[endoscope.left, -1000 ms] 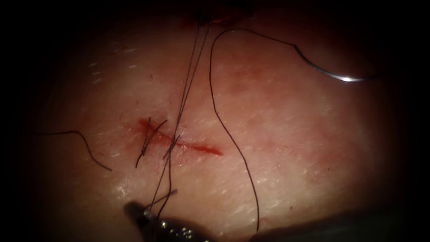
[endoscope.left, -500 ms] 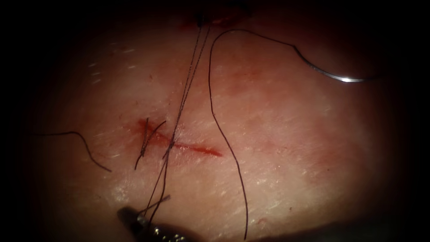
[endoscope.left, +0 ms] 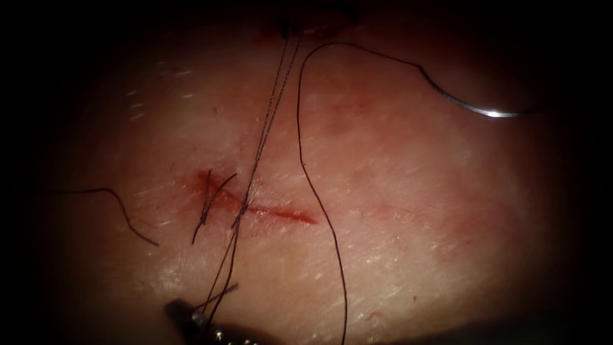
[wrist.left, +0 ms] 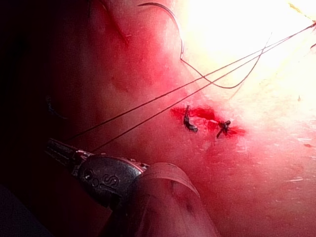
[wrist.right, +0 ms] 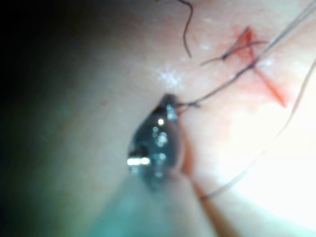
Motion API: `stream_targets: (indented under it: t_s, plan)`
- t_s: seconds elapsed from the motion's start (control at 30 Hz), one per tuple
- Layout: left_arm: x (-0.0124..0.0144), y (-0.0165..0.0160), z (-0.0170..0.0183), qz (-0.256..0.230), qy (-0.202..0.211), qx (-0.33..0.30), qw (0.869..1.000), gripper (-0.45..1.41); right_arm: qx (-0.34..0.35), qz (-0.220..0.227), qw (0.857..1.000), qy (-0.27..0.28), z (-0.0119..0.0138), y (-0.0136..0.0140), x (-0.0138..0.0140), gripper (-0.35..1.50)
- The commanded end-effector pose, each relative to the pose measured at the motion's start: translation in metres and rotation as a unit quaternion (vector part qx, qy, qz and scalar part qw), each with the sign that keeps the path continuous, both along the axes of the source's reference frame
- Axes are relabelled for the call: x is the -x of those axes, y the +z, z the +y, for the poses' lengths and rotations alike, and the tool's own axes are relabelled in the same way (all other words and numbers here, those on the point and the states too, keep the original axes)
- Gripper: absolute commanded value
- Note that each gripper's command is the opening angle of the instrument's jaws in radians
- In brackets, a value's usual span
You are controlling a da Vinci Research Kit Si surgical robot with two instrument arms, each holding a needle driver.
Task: Wound Closure
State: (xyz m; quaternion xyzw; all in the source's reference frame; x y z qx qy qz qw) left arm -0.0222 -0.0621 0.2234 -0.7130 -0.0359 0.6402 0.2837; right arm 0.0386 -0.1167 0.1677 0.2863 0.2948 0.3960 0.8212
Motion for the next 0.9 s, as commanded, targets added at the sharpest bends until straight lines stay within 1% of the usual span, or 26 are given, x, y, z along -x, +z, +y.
stream_targets:
  t_s: [0.03, 0.17, 0.3, 0.67, 0.7, 0.77, 0.8, 0.87, 0.9]
  plan:
    - [0.0005, 0.0003, -0.0007, -0.002, 0.001, -0.002, 1.0, -0.45, -0.009, 0.006, 1.0, -0.011, -0.0023, -0.0004, -0.0011, -0.35]
    - [0.0006, 0.0004, -0.0005, -0.002, 0.0, -0.002, 1.0, -0.45, -0.022, 0.01, 0.999, -0.022, -0.0038, -0.0004, -0.0016, -0.35]
    - [0.0006, 0.0004, -0.0005, -0.001, 0.0, -0.002, 1.0, -0.45, -0.03, 0.012, 0.999, -0.031, -0.0044, -0.0005, -0.0019, -0.35]
    - [0.0006, 0.0004, -0.0007, -0.001, 0.0, -0.002, 1.0, -0.45, -0.041, 0.015, 0.998, -0.039, -0.0045, -0.0008, -0.0019, -0.35]
    - [0.0007, 0.0004, -0.0008, -0.001, 0.0, -0.001, 1.0, -0.45, -0.036, 0.013, 0.999, -0.033, -0.0043, -0.0009, -0.002, -0.35]
    - [0.0007, 0.0003, -0.0016, -0.003, 0.003, 0.0, 1.0, -0.45, -0.013, 0.012, 1.0, -0.004, -0.0037, -0.0011, -0.002, -0.35]
    - [0.0007, 0.0001, -0.0021, -0.004, 0.007, 0.0, 1.0, -0.45, 0.0, 0.017, 1.0, 0.016, -0.003, -0.0013, -0.0019, -0.01]
    - [0.0006, -0.0003, -0.0034, -0.004, 0.018, 0.001, 1.0, -0.45, 0.011, 0.035, 0.998, 0.049, -0.0017, -0.0015, -0.0017, 0.99]
    - [0.0005, -0.0006, -0.004, -0.005, 0.021, 0.0, 1.0, -0.45, 0.018, 0.043, 0.997, 0.065, -0.0008, -0.0017, -0.0013, 1.04]
